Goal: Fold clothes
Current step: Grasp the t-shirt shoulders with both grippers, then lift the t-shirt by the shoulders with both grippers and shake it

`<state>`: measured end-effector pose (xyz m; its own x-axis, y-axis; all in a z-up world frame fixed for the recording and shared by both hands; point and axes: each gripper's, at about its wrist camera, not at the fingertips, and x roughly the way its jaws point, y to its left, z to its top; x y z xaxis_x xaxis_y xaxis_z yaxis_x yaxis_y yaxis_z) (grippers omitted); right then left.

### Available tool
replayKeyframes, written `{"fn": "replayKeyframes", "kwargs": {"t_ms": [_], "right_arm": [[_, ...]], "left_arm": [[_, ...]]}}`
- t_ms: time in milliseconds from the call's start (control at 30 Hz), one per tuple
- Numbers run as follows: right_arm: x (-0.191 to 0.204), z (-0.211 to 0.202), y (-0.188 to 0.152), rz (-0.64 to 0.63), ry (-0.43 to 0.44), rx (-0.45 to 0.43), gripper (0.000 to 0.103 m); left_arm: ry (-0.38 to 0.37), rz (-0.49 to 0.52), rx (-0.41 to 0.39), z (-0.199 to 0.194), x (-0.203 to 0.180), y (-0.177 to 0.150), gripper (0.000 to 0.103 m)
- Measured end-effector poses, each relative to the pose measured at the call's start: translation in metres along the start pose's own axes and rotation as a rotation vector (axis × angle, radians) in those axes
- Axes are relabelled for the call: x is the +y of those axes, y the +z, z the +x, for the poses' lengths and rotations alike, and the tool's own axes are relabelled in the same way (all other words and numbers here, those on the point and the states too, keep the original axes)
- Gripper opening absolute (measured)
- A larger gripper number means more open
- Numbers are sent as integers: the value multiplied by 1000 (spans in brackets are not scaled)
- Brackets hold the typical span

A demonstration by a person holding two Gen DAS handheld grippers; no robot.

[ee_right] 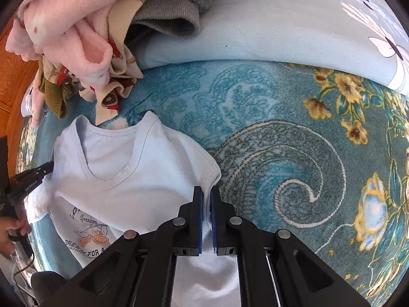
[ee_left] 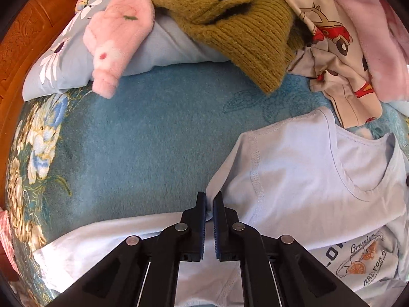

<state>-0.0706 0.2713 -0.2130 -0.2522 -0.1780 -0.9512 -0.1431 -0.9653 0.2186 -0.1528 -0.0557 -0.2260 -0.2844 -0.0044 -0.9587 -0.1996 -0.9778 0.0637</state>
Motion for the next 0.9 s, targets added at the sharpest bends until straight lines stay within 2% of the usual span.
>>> {"fn": "replayKeyframes", "kwargs": {"t_ms": [167, 433, 733, 900], "right_arm": [[-5, -49, -5, -35, 27, -116, 5], [16, -143, -12, -68, 90, -375, 5], [28, -295, -35, -138, 124, -698, 5], [30, -386, -58, -188, 123, -888, 5]], "left_arm": [[21, -59, -116, -52, 5, -9, 5], [79, -73, -415, -191, 14, -42, 5], [152, -28, -762, -355, -11, -97, 5], [171, -7, -904, -428, -22, -124, 5]]}}
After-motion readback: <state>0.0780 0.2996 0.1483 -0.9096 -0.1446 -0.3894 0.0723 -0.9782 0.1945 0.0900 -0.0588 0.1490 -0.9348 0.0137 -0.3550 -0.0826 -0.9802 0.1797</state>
